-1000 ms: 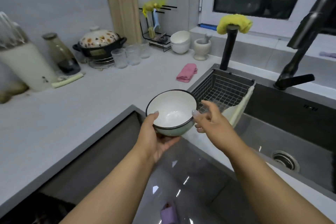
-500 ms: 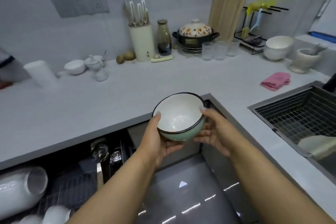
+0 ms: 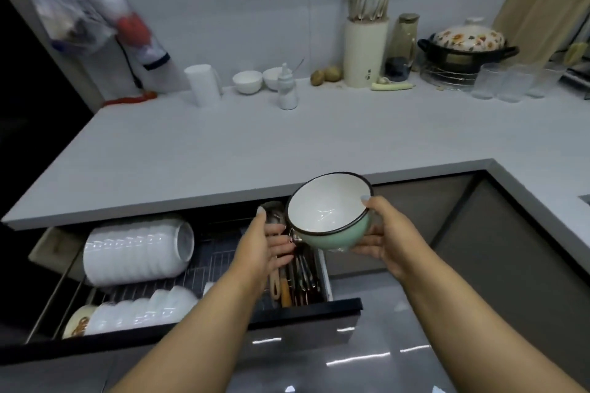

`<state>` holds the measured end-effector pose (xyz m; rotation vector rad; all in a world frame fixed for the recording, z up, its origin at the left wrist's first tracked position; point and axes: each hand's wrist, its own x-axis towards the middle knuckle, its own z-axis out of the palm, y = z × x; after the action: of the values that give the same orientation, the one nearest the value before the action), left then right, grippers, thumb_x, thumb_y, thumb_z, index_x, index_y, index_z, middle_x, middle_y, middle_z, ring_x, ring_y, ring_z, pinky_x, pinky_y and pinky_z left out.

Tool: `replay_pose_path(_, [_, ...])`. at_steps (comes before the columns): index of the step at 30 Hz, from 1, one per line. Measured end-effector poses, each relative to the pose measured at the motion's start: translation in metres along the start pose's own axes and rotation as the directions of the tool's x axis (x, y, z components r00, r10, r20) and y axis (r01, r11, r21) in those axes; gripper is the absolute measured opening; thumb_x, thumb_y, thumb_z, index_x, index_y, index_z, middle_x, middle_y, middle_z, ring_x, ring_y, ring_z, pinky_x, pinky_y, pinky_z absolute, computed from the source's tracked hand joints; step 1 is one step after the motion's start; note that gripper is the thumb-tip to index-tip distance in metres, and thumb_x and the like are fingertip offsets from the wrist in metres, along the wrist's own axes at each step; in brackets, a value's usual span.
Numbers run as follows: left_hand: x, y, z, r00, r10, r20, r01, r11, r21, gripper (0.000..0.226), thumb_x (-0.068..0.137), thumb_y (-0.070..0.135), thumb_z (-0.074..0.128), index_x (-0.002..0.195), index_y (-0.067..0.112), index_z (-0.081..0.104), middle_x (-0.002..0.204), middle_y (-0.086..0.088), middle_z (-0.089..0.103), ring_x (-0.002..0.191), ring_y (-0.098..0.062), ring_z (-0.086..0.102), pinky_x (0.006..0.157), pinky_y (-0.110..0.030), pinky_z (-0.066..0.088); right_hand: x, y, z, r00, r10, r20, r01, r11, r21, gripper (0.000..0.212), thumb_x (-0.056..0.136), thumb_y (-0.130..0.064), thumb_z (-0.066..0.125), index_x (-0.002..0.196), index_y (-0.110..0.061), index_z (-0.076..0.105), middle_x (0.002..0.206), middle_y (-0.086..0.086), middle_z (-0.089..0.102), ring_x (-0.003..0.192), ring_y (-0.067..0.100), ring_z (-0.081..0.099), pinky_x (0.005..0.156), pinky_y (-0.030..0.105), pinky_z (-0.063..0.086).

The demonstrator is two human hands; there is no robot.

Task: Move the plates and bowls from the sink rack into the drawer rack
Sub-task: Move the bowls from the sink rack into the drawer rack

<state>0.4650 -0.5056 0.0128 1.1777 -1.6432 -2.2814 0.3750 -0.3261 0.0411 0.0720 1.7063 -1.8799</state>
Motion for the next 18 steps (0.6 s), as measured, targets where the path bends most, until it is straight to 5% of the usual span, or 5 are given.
replay_pose_path(3, [0.009, -0.006, -0.062, 0.993, 0.048, -0.108, -0.036, 0.993, 0.11, 0.057, 0.099, 0.052, 0.032, 0.112, 0.005, 0.061, 0.111, -0.013, 0.063, 0.102, -0.025, 0.061, 0.091, -0.04, 0.049, 0.002, 0.016, 0.04, 1.0, 0.009, -0.003, -0.009, 0.999, -0.047, 0.013, 0.093, -0.031, 0.052, 0.098, -0.019, 0.056, 0.097, 0.017, 0.065, 0.081, 0.032, 0.066, 0.069, 0.04, 0.056])
replay_pose_path(6, [0.019, -0.014, -0.121, 0.979, 0.087, -0.182, -0.042, 0.97, 0.239, 0.054, 0.099, 0.051, 0.031, 0.121, 0.01, 0.058, 0.119, -0.006, 0.058, 0.113, -0.022, 0.053, 0.102, -0.039, 0.036, 0.011, 0.04, 0.077, 0.999, 0.027, -0.032, -0.031, 0.993, -0.112, 0.025, 0.091, -0.032, 0.055, 0.107, -0.012, 0.057, 0.105, 0.019, 0.063, 0.083, 0.03, 0.065, 0.06, 0.037, 0.058])
replay_pose_path(8, [0.025, -0.023, -0.16, 0.968, 0.155, -0.196, -0.069, 0.92, 0.386, 0.049, 0.1, 0.05, 0.031, 0.121, 0.014, 0.057, 0.119, 0.0, 0.056, 0.114, -0.021, 0.05, 0.1, -0.038, 0.035, 0.018, 0.058, 0.099, 0.998, 0.021, -0.067, -0.032, 0.985, -0.169, 0.037, 0.088, -0.035, 0.059, 0.112, -0.007, 0.056, 0.105, 0.019, 0.062, 0.077, 0.024, 0.062, 0.048, 0.027, 0.052])
replay_pose_path(11, [0.032, -0.038, -0.215, 0.956, 0.24, -0.167, -0.075, 0.751, 0.656, 0.041, 0.101, 0.043, 0.03, 0.095, 0.013, 0.057, 0.095, 0.002, 0.056, 0.104, -0.026, 0.05, 0.085, -0.035, 0.036, 0.029, 0.084, 0.127, 0.992, 0.002, -0.126, -0.041, 0.951, -0.307, 0.039, 0.083, -0.038, 0.065, 0.105, -0.007, 0.058, 0.105, 0.017, 0.064, 0.08, 0.025, 0.062, 0.054, 0.031, 0.052])
replay_pose_path(18, [0.045, -0.077, -0.289, 0.955, 0.249, -0.158, 0.049, 0.394, 0.918, 0.063, 0.097, 0.055, 0.025, 0.146, 0.017, 0.035, 0.155, -0.006, 0.029, 0.145, -0.023, 0.016, 0.118, -0.043, 0.011, 0.046, 0.134, 0.171, 0.974, -0.039, -0.224, -0.098, 0.816, -0.57, 0.045, 0.072, -0.047, 0.07, 0.101, -0.015, 0.059, 0.097, 0.005, 0.064, 0.083, 0.021, 0.062, 0.077, 0.04, 0.054])
